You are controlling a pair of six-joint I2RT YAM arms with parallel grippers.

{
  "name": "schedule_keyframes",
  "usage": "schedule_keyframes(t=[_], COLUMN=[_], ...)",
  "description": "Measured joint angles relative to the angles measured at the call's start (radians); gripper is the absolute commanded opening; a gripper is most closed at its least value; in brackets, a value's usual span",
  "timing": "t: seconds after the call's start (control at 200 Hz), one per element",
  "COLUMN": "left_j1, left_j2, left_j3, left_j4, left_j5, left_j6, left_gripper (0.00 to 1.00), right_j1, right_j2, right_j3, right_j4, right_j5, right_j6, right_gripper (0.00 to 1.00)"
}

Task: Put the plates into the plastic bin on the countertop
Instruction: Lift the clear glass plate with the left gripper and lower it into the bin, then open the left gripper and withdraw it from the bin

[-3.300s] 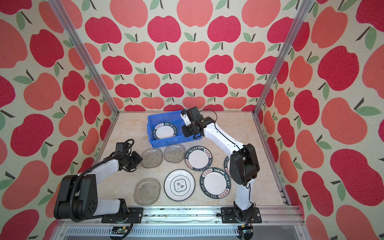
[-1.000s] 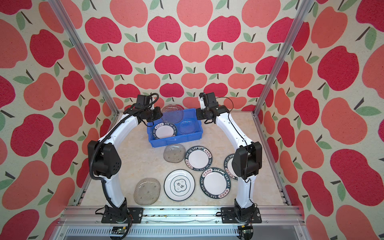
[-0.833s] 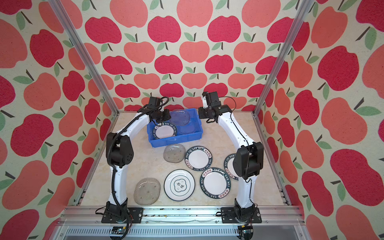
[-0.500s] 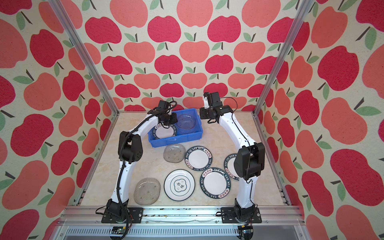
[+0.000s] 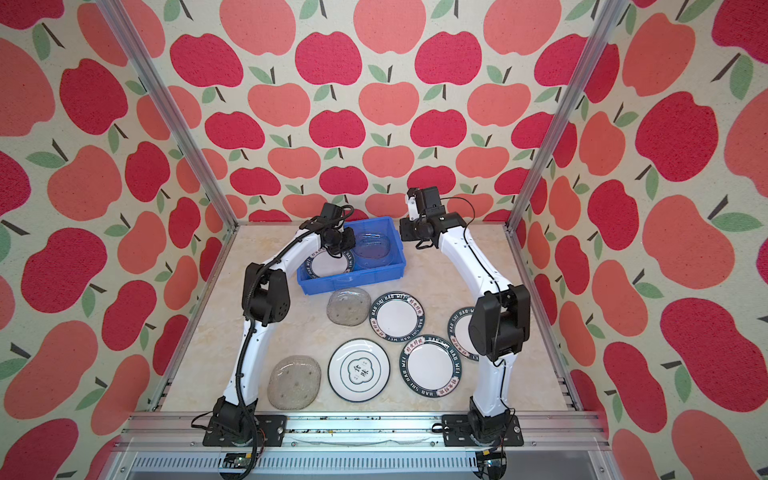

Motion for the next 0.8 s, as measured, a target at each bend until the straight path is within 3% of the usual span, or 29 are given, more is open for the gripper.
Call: schedule_keyframes(t=[0.08, 0.19, 0.29, 0.315, 0.39, 0.455, 0.8], left_j1=[-0.006, -0.013, -0.018, -0.019, -0.019, -0.019, -0.014], left_j2=[0.005, 0.011, 0.011, 0.011, 0.010, 0.010, -0.128], left_j3=[0.000, -0.001, -0.014, -0.019, -0.029, -0.030, -0.038], left_j4=[0.000, 0.000, 0.005, 0.005, 0.008, 0.008, -0.038], left_j5=[0.001, 0.001, -0.001, -0.003, -0.008, -0.013, -0.122], left_j6=[-0.020, -0.042, -0.053, -0.054, -0.052, -0.045, 0.062], left_gripper=[0.19, 0.28, 0.47, 0.58, 0.72, 1.00, 0.99], right_j1=[0.000, 0.000, 0.000, 0.000, 0.000, 0.000, 0.002], right_j2=[-0.003, -0.009, -0.016, -0.018, -0.023, -0.027, -0.047], right_j3=[-0.010, -0.019, -0.026, -0.027, -0.028, -0.028, -0.028], right_j4=[0.003, 0.007, 0.011, 0.012, 0.013, 0.013, 0.013], right_j5=[-0.002, -0.002, -0.004, -0.006, -0.010, -0.011, -0.018], right_j6=[0.000, 0.000, 0.000, 0.000, 0.000, 0.000, 0.000], right_gripper=[0.38, 0.39, 0.39, 0.39, 0.40, 0.40, 0.40])
